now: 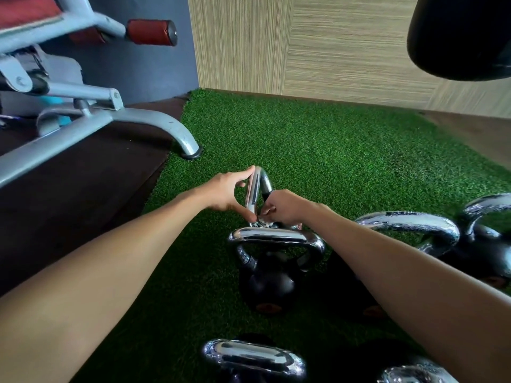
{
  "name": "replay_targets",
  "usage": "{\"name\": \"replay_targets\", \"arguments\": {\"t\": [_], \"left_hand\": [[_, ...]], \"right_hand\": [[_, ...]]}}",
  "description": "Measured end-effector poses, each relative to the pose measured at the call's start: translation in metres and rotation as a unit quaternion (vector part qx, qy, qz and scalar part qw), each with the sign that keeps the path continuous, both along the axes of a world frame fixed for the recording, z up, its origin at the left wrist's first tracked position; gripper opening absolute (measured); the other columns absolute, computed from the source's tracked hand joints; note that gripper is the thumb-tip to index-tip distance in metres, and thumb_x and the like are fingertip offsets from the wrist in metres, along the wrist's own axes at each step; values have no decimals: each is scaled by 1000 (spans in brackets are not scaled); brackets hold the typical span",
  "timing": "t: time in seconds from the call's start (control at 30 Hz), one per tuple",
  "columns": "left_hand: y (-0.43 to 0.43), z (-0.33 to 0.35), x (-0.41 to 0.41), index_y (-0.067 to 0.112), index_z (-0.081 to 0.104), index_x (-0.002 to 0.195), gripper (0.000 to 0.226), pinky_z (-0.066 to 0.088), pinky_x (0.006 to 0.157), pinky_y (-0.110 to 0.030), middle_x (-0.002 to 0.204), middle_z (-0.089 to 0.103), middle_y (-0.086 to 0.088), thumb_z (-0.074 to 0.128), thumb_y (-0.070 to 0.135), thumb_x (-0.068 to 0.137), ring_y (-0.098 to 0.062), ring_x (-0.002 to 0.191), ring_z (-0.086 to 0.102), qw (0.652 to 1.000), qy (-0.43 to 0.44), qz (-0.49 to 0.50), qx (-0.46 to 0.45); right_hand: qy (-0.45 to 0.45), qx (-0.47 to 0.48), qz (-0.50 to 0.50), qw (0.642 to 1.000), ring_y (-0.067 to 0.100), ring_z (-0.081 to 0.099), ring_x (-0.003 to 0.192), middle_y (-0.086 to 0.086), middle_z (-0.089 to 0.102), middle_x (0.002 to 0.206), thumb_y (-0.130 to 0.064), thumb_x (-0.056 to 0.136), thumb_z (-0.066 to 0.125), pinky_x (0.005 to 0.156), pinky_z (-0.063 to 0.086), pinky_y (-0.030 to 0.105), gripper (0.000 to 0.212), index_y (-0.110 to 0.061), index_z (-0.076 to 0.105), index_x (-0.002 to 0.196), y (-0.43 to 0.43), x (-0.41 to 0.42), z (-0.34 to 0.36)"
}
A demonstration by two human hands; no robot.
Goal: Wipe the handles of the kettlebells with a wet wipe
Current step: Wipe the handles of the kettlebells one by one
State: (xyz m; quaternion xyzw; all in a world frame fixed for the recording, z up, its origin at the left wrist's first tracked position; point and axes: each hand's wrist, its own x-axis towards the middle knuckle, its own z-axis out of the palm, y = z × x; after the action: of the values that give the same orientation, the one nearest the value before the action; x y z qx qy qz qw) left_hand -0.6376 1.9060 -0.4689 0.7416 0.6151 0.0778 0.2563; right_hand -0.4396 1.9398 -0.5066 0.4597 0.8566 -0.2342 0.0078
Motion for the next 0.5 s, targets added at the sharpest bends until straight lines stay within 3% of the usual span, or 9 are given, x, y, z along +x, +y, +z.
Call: {"name": "replay_targets", "arguments": {"t": [0.07, 0.1, 0.17, 0.23, 0.37, 0.5], "left_hand": [[-1, 0, -2, 39, 3, 162, 144, 38, 114, -47, 160, 40, -2, 92, 60, 51, -23, 147, 36, 1000, -1, 5, -4], [-3, -1, -4, 38, 3, 162, 144, 38, 114, -47, 159, 40, -2, 92, 60, 51, -23, 147, 36, 1000, -3, 8, -4], [-5, -1, -5, 38, 3, 162, 143, 33, 116, -47, 159, 41, -3, 92, 59, 51, -23, 148, 35, 1000, -6, 11, -3], [-7, -1, -4, 38, 3, 162, 142, 29, 118, -48, 159, 41, -3, 92, 56, 53, -24, 149, 33, 1000, -14, 15, -1], [-10, -3, -2, 40, 2, 161, 142, 23, 121, -56, 161, 39, -2, 92, 55, 52, -26, 152, 28, 999, -32, 19, -5], [-7, 2, 2, 38, 2, 161, 146, 29, 118, -48, 160, 41, -2, 92, 58, 49, -25, 150, 33, 1000, -2, 14, -1]], "right_hand": [[30, -43, 3, 999, 10, 65, 71, 4, 75, 95, -18, 94, 67, 69, 53, 15, 12, -11, 73, 102, -6, 3, 5], [60, -77, -1, 995, 12, 62, 68, 5, 75, 93, -21, 94, 67, 67, 50, 16, 12, -12, 73, 99, -9, 6, 7], [112, -129, -16, 985, 18, 67, 80, 5, 76, 97, -22, 91, 70, 79, 52, 25, 10, -15, 75, 96, -11, 9, 9], [134, -140, -39, 980, 22, 68, 87, 4, 77, 99, -22, 90, 71, 84, 51, 30, 7, -18, 76, 94, -8, 6, 8], [145, -115, -123, 975, 15, 63, 76, 5, 75, 98, -11, 92, 68, 68, 47, 24, 12, -20, 74, 96, 2, -10, 13], [169, -172, -110, 964, 8, 65, 70, 1, 74, 89, -8, 92, 66, 62, 49, 19, 13, -20, 71, 90, -7, -4, 12]]}}
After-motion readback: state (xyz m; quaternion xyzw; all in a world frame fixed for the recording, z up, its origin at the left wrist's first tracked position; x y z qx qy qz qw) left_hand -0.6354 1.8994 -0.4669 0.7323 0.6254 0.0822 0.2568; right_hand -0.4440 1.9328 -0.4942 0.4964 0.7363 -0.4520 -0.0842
